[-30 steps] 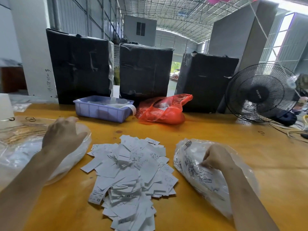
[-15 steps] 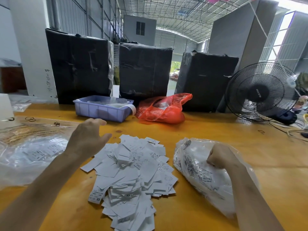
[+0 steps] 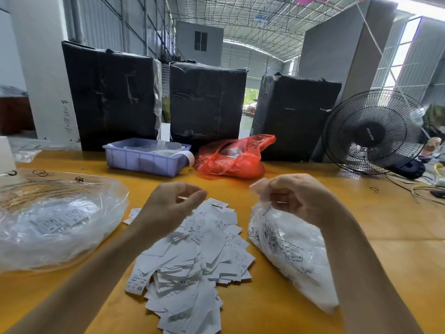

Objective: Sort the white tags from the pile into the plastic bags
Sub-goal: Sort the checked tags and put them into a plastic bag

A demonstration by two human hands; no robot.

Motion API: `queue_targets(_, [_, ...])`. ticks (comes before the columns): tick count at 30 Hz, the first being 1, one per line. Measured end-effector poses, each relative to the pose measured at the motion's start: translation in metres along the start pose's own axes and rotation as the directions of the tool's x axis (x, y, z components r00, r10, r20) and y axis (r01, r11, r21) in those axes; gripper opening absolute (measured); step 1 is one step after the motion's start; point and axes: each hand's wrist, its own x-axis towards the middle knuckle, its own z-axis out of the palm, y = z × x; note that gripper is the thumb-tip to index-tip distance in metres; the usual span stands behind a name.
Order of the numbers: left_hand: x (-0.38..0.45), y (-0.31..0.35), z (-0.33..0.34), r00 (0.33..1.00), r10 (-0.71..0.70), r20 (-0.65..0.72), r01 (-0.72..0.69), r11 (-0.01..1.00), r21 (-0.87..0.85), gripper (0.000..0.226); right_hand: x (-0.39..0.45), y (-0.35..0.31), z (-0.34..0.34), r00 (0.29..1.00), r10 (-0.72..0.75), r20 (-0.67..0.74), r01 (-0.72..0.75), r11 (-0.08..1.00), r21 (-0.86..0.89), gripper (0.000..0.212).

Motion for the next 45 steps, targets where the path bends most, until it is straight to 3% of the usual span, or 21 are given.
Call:
queue_targets(2, [-0.003,0.006,0.007,0.96,-0.184,0.211,0.255,0.885,-0.39,0.05,0.003,0.002,0.022,0.985,-0.017,0.172,-0.004,0.993,0.121,0.018])
queue_targets(5, [-0.004,0.008,0.012,0.854,-0.277,0.439,0.499,0.673,-0.546,0.069,0.009,0.011,0.051,0.955,-0.016,0.297,-0.027,0.99,0.141,0.016])
queue_targets(8, [-0.004,0.006,0.012,0.822,-0.304,0.482,0.565,0.552,-0.614,0.065,0.014,0.022,0.068,0.952,-0.011,0.305,-0.049,0.981,0.187,0.007])
queue_targets(11, [-0.004,0.001,0.012,0.841,-0.303,0.449,0.542,0.478,-0.691,0.039,0.016,0.031,0.075,0.964,-0.019,0.264,-0.058,0.958,0.28,0.004])
queue_targets(12, [-0.004,-0.001,0.012,0.855,-0.316,0.412,0.518,0.476,-0.711,0.034,0.016,0.032,0.077,0.966,-0.015,0.259,-0.063,0.955,0.29,0.002])
queue_targets(15, [-0.003,-0.005,0.012,0.883,-0.378,0.277,0.454,0.545,-0.704,0.032,0.019,0.037,0.08,0.962,-0.001,0.273,-0.081,0.953,0.291,0.022])
queue_targets(17, [-0.002,-0.006,0.012,0.895,-0.404,0.19,0.416,0.597,-0.686,0.024,0.019,0.038,0.08,0.962,0.024,0.272,-0.107,0.949,0.297,0.02])
queue_targets(21, [-0.001,-0.013,0.012,0.936,-0.351,0.013,0.31,0.808,-0.501,0.025,0.024,0.039,0.077,0.949,0.126,0.289,-0.206,0.941,0.267,0.069])
queue_targets(23, [-0.001,-0.016,0.011,0.948,-0.319,-0.011,0.283,0.858,-0.429,0.026,0.023,0.039,0.077,0.937,0.134,0.324,-0.182,0.975,0.124,0.075])
queue_targets(26, [-0.001,-0.018,0.011,0.959,-0.283,-0.015,0.259,0.898,-0.355,0.028,0.019,0.04,0.081,0.939,0.114,0.325,-0.089,0.992,-0.09,0.054])
queue_targets(30, [0.002,-0.021,0.011,0.957,-0.29,-0.032,0.26,0.897,-0.357,0.024,0.021,0.044,0.082,0.957,0.117,0.265,-0.083,0.987,-0.134,0.004])
queue_targets(33, [0.004,-0.024,0.011,0.945,-0.324,-0.052,0.268,0.854,-0.445,0.009,0.021,0.044,0.08,0.951,0.12,0.286,-0.084,0.987,-0.133,0.008])
queue_targets(39, [0.005,-0.024,0.014,0.914,-0.405,0.016,0.331,0.721,-0.609,0.013,0.017,0.042,0.086,0.903,0.123,0.413,-0.048,0.981,-0.187,0.008])
queue_targets(42, [0.008,-0.03,0.011,0.901,-0.434,-0.017,0.338,0.725,-0.6,0.01,0.021,0.046,0.089,0.978,0.037,0.207,0.024,0.958,-0.285,0.008])
queue_targets(44, [0.009,-0.035,0.008,0.893,-0.448,-0.047,0.343,0.743,-0.575,0.01,0.026,0.052,0.087,0.995,-0.076,0.059,0.096,0.814,-0.573,0.015])
queue_targets(45, [0.01,-0.037,0.007,0.89,-0.453,-0.049,0.347,0.744,-0.572,0.01,0.027,0.056,0.086,0.993,-0.102,0.063,0.117,0.71,-0.695,0.017])
